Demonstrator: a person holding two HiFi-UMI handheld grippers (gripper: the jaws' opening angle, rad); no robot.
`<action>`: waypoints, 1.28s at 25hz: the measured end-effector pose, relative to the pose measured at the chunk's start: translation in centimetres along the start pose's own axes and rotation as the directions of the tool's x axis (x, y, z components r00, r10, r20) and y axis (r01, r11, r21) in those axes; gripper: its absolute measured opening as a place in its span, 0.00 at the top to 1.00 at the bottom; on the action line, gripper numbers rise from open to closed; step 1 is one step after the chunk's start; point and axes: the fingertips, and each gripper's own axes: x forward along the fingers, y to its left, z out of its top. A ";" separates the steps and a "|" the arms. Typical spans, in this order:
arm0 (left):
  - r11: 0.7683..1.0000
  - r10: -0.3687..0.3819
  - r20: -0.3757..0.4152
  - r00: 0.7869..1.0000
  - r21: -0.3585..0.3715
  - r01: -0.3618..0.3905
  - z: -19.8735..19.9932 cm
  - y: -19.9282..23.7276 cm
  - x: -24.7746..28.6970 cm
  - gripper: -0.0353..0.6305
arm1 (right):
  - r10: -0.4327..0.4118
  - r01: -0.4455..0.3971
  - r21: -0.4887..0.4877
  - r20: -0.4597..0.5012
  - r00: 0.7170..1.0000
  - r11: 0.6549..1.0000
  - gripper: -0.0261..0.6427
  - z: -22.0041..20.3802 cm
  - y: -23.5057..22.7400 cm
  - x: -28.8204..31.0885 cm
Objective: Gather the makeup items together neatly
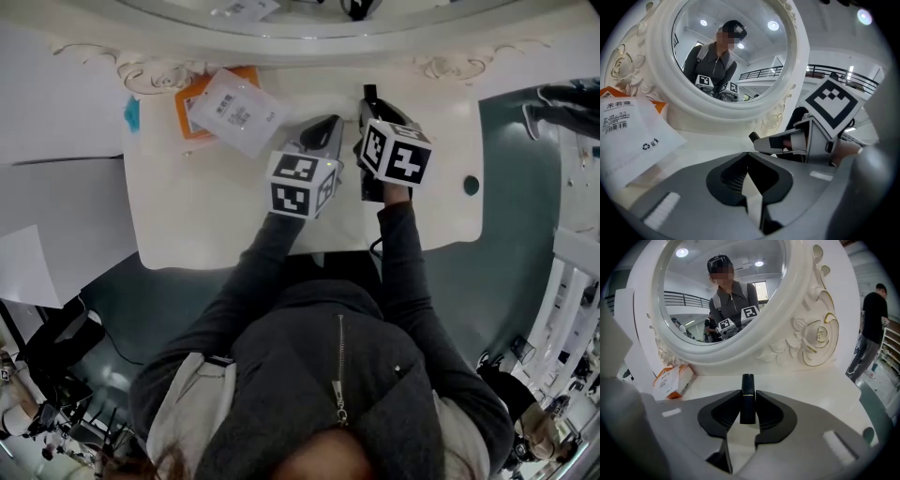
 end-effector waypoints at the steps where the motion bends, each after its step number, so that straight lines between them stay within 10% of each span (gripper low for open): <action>1: 1.000 0.003 -0.003 1.000 0.001 -0.003 -0.1 0.1 0.1 0.93 | -0.010 0.010 -0.007 -0.001 1.000 1.000 0.81 0.1 -0.1 0.2; 32: 1.000 0.025 -0.010 1.000 -0.011 -0.025 -0.5 1.1 0.4 0.93 | -0.081 0.081 0.012 -0.009 0.997 0.997 0.81 0.2 -0.7 2.9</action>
